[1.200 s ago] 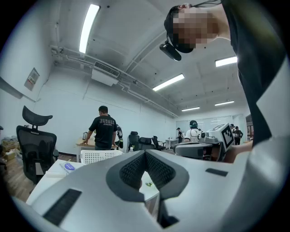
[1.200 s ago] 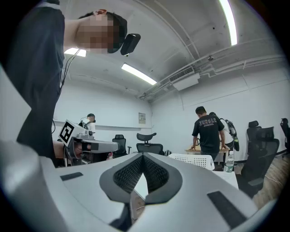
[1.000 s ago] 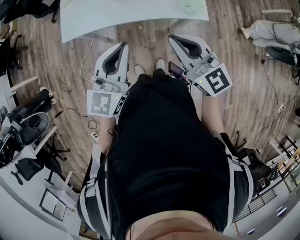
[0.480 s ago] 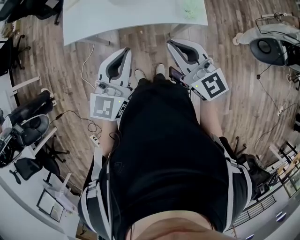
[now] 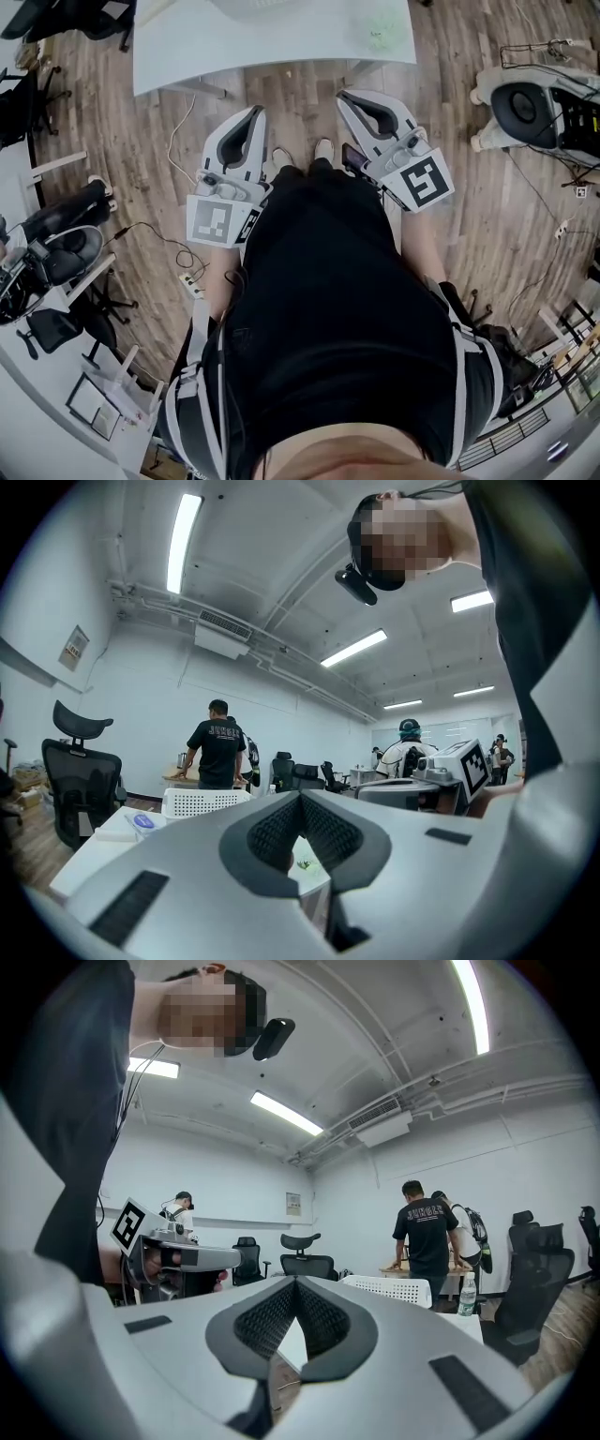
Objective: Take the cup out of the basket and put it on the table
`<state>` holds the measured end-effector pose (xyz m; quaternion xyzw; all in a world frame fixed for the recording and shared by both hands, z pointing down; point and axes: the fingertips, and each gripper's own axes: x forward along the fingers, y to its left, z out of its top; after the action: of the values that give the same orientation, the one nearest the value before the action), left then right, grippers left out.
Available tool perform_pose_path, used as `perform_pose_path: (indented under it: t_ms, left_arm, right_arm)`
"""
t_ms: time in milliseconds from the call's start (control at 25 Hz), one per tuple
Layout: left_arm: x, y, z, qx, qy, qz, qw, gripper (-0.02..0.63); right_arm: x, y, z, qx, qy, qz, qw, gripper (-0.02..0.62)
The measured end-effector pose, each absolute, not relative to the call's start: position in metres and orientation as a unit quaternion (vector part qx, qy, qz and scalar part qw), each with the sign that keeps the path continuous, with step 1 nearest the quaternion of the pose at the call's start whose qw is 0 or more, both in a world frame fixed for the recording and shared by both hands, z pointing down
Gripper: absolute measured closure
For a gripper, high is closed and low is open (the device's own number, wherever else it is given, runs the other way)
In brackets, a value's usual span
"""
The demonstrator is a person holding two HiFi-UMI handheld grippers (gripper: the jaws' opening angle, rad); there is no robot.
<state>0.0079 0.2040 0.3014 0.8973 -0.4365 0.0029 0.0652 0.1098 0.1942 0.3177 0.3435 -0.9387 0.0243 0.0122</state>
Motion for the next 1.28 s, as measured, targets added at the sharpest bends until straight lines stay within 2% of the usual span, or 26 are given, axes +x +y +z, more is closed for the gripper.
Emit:
perform_pose_path:
  t_ms: [480, 1280]
  left_arm:
    - [0.024, 0.201, 0.309, 0.886, -0.458, 0.01, 0.078, 0.586]
    - [-0.011, 0.154, 0.293, 0.894, -0.443, 0.007, 0.062, 0.586]
  right_arm:
    - [0.122, 0.183, 0.319, 0.318, -0.947, 0.037, 0.004, 0.577]
    - [0.089, 0.143, 0.306, 0.338, -0.941, 0.021, 0.014, 0.577]
